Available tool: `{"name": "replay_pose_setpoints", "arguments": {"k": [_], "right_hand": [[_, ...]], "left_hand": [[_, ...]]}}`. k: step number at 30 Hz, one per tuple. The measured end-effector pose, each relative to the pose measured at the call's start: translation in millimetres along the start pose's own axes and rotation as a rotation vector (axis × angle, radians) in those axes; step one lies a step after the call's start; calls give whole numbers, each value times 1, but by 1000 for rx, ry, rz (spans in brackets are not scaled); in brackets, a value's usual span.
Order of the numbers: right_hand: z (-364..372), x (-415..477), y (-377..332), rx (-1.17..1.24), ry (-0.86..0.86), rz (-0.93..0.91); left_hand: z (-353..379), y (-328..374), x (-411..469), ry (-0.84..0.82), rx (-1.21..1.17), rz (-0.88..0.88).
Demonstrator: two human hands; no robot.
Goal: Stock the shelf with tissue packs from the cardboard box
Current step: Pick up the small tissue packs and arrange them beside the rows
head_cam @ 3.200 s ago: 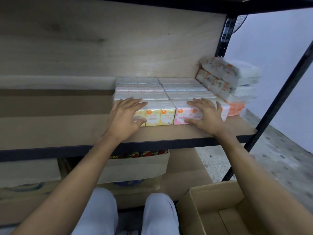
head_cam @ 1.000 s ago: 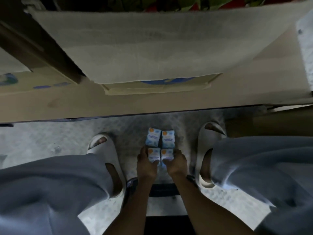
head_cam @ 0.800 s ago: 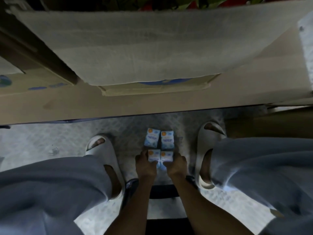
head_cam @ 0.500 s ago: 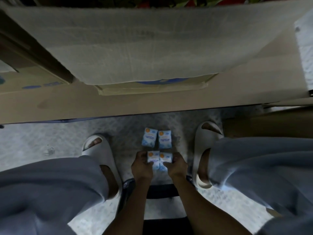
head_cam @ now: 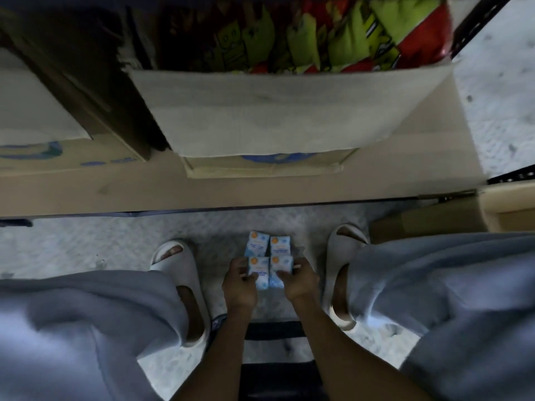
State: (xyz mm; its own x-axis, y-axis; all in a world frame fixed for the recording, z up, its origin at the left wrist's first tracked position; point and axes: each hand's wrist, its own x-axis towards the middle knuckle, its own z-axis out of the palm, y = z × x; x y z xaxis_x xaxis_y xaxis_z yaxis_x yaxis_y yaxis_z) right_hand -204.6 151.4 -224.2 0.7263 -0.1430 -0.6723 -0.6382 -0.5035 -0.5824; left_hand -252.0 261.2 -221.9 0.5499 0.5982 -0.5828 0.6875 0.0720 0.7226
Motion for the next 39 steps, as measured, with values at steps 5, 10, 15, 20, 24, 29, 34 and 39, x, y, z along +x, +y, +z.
{"name": "replay_pose_setpoints", "arguments": {"k": [5,10,15,20,24,29,34,39], "right_hand": [[-22,-21,-38,104,32,-214],[-47,-45,-83,200,22,-372],[-81,-91,-134,272,16,-537],[-119,-154,-186,280,-52,-764],[-149,-205,-230,319,-56,-907],[-174,-251,-294,392,-91,-1043],[-185,-273,-350,415,-71,-1087],[-173,-258,-393,352,-26,-1066]], "left_hand": [[-15,37,-10,-26,-149,114],[-37,97,-37,-9,-305,240],[-67,152,-75,45,-454,393],[-111,203,-121,46,-581,533],[-149,247,-162,32,-675,671],[-194,309,-193,43,-707,870],[-223,367,-187,62,-642,990],[-237,405,-151,88,-449,910]]}}
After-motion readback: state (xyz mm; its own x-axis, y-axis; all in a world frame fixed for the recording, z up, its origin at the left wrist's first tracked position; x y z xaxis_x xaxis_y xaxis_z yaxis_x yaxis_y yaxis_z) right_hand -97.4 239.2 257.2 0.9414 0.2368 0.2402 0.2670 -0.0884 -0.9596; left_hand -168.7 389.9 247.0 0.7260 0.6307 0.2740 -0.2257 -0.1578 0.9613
